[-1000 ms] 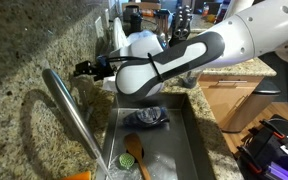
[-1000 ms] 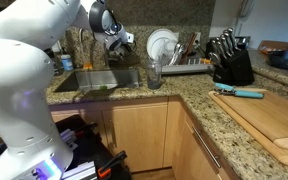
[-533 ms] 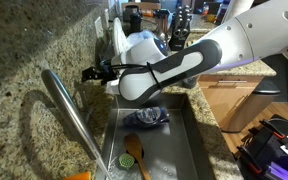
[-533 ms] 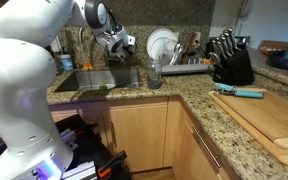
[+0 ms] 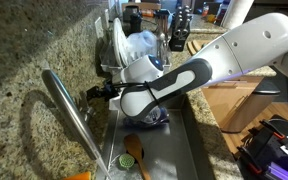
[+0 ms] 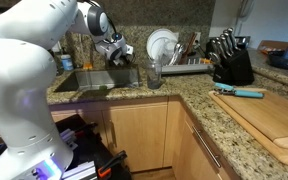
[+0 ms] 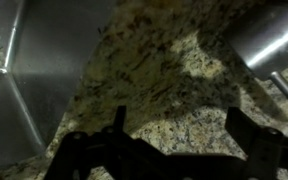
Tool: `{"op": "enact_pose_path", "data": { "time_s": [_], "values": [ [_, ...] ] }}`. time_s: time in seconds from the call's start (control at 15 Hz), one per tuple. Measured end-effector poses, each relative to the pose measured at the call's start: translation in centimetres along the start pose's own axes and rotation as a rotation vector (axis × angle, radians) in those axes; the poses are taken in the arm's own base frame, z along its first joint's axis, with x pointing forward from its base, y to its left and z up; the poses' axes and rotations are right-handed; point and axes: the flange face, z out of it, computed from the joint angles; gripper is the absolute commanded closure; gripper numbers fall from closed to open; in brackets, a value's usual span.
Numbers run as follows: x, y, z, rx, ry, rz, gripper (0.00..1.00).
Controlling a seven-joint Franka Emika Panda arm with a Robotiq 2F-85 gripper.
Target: Open the faucet then close the faucet
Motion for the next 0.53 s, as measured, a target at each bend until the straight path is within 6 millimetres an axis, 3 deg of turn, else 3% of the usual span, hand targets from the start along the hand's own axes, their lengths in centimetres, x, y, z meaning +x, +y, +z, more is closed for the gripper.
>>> {"op": "enact_pose_path", "data": {
  "time_s": [0.53],
  "values": [
    [-0.7, -2.3, -0.8, 0.087, 0.138, -0.178, 0.00]
  ]
}}
